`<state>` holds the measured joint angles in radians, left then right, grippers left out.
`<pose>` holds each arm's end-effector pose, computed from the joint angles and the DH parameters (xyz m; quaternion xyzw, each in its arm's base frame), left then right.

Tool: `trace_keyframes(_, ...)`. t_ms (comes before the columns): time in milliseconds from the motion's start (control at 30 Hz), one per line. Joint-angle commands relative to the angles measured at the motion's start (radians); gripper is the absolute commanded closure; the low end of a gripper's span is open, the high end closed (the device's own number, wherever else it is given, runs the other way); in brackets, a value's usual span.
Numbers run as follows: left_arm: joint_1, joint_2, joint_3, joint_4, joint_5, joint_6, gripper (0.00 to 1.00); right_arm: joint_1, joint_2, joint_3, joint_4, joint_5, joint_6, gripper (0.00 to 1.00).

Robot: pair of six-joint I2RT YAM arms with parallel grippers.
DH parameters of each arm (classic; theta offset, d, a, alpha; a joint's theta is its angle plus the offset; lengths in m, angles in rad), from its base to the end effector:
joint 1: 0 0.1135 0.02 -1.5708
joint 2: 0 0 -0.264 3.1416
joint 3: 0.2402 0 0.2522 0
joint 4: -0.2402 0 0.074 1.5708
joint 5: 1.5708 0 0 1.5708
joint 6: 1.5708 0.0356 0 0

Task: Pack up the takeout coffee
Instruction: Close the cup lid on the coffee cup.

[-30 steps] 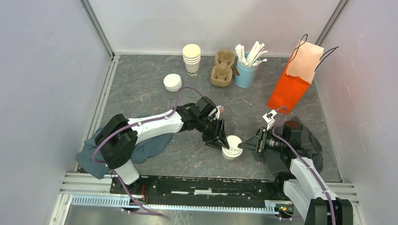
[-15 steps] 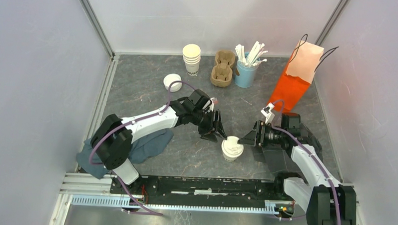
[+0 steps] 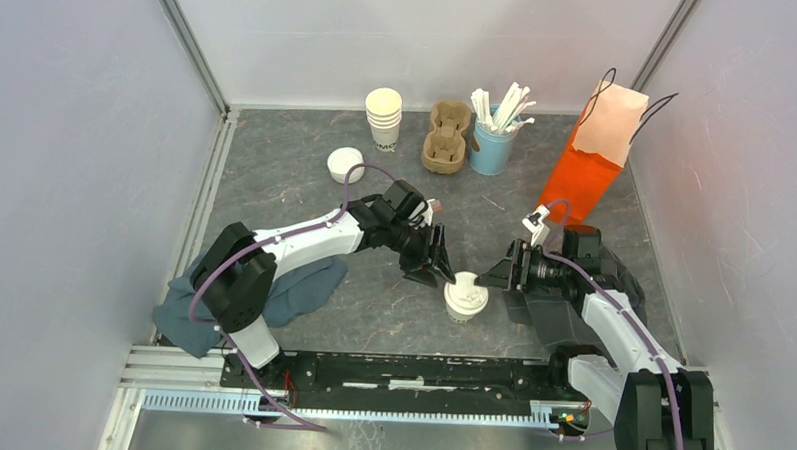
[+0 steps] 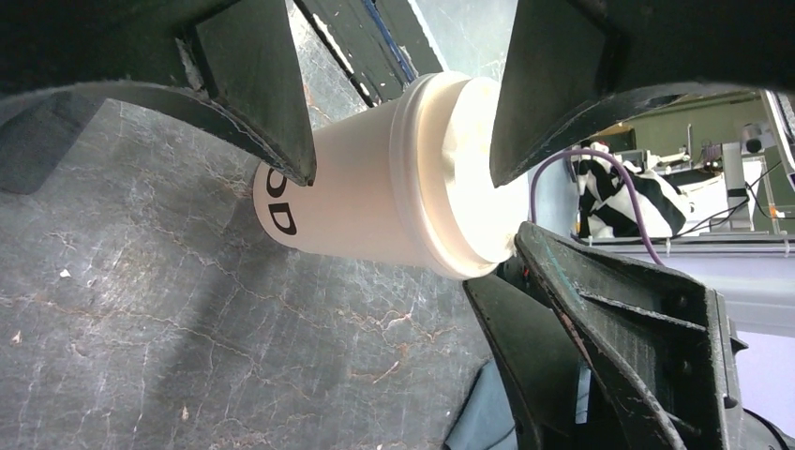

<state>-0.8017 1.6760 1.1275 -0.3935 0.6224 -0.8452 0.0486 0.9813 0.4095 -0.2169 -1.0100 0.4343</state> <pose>0.2275 -0.2649 0.2163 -0.0750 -0.9071 0.4139 0.0135 0.1755 0.0387 0.1849 -0.0259 0.8295 0.5141 0.2170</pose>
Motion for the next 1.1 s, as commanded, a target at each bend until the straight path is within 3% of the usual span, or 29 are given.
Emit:
trace_keyframes(0,-0.001,0.013,0.009,0.018,0.044,0.066,0.43,0.002,-0.011,-0.022,0.063,-0.017,0.015,0.26)
trace_keyframes(100,-0.001,0.004,-0.028,0.020,0.037,0.086,0.46,0.001,-0.013,-0.042,0.067,-0.019,0.005,0.28)
trace_keyframes(233,-0.001,-0.016,-0.111,0.063,0.009,0.112,0.49,-0.001,-0.007,-0.109,0.143,-0.018,0.009,0.48)
trace_keyframes(500,-0.005,-0.019,-0.254,0.108,-0.097,0.176,0.54,-0.023,0.044,-0.191,0.187,-0.013,-0.045,0.49)
trace_keyframes(567,-0.005,-0.050,-0.227,0.067,-0.098,0.175,0.50,-0.022,0.028,-0.162,0.157,-0.011,-0.047,0.48)
trace_keyframes(800,-0.027,-0.178,-0.109,0.025,-0.020,0.102,0.19,-0.018,0.006,-0.115,0.097,0.004,-0.065,0.45)
trace_keyframes(1067,-0.109,-0.133,-0.122,0.050,0.012,0.102,0.14,-0.006,0.008,-0.104,0.081,0.006,-0.077,0.45)
